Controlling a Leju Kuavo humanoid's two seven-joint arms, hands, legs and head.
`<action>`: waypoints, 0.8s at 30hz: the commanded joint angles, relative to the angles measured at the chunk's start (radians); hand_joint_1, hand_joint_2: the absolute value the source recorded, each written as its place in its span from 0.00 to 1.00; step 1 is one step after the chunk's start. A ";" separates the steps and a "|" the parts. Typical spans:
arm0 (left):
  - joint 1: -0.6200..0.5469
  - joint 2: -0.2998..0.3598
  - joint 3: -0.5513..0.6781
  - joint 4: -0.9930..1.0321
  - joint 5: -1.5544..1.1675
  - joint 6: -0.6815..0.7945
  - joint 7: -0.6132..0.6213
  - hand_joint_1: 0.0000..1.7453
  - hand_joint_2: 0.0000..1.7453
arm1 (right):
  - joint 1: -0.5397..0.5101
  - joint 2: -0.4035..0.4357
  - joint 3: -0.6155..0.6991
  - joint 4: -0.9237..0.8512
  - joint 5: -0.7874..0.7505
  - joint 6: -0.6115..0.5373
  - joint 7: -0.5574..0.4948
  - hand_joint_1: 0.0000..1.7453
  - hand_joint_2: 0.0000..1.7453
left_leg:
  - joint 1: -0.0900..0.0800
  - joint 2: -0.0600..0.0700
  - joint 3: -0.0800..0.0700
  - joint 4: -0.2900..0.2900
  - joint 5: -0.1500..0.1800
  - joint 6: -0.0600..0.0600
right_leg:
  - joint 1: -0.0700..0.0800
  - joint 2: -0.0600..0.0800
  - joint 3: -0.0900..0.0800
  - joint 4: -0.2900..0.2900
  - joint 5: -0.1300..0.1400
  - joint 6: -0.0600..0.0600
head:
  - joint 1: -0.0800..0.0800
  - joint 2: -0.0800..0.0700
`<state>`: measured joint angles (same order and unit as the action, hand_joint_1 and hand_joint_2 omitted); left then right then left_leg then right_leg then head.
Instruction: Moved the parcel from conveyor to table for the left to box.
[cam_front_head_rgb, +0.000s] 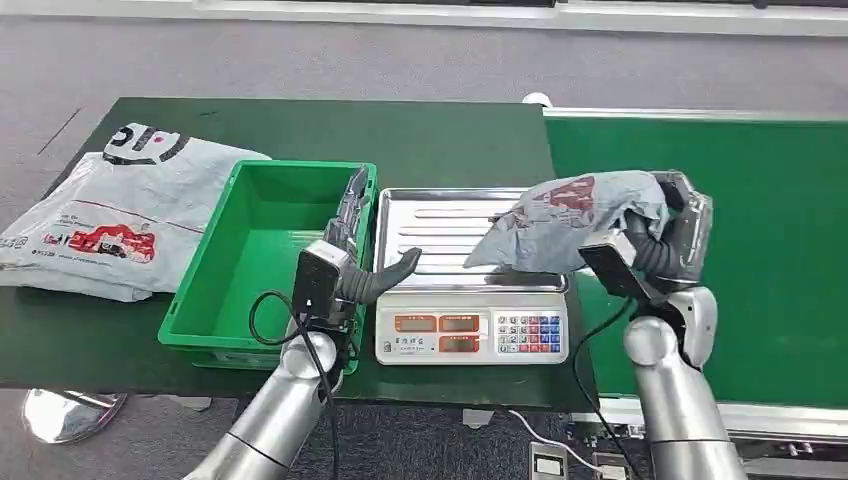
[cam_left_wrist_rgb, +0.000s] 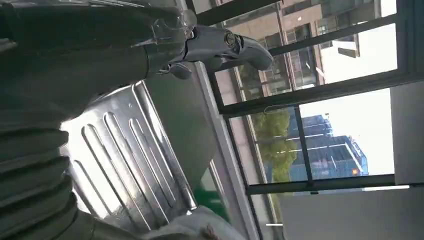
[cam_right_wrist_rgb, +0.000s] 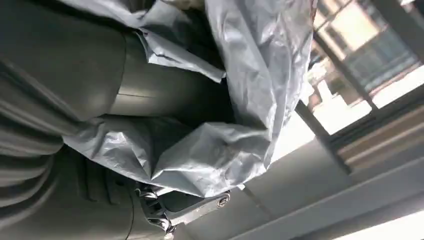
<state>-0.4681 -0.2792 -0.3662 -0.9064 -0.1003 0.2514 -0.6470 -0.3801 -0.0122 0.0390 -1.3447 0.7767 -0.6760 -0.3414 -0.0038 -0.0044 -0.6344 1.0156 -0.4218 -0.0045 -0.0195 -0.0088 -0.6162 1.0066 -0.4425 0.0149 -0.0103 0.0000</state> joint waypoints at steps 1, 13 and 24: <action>-0.075 0.025 -0.072 0.100 0.021 -0.009 -0.005 0.00 1.00 | -0.304 0.051 0.368 0.431 0.193 0.073 0.170 1.00 1.00 | 0.002 0.016 0.009 -0.002 -0.003 -0.002 | 0.002 0.017 0.005 -0.003 0.003 -0.003 | 0.000 0.000; -0.087 0.008 -0.090 0.103 0.040 -0.005 0.002 0.00 1.00 | -0.419 0.188 0.566 0.676 0.708 -0.022 0.519 1.00 1.00 | 0.004 0.005 0.005 -0.001 0.000 -0.003 | 0.004 0.005 0.004 -0.001 0.001 -0.002 | 0.000 0.000; -0.054 0.027 -0.065 0.046 0.050 -0.005 -0.012 0.00 1.00 | -0.409 0.299 0.569 0.809 0.449 0.010 0.240 0.00 1.00 | 0.003 0.005 0.005 -0.002 0.001 -0.003 | 0.003 0.006 0.003 -0.001 0.001 -0.002 | 0.000 0.000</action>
<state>-0.5106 -0.2949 -0.4055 -0.8648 -0.0618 0.2522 -0.6584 -0.7588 0.2299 0.5463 -0.6791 1.3254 -0.6825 -0.0128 -0.0015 -0.0020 -0.6334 1.0154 -0.4202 -0.0070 -0.0175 -0.0054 -0.6167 1.0073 -0.4412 0.0140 -0.0103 0.0000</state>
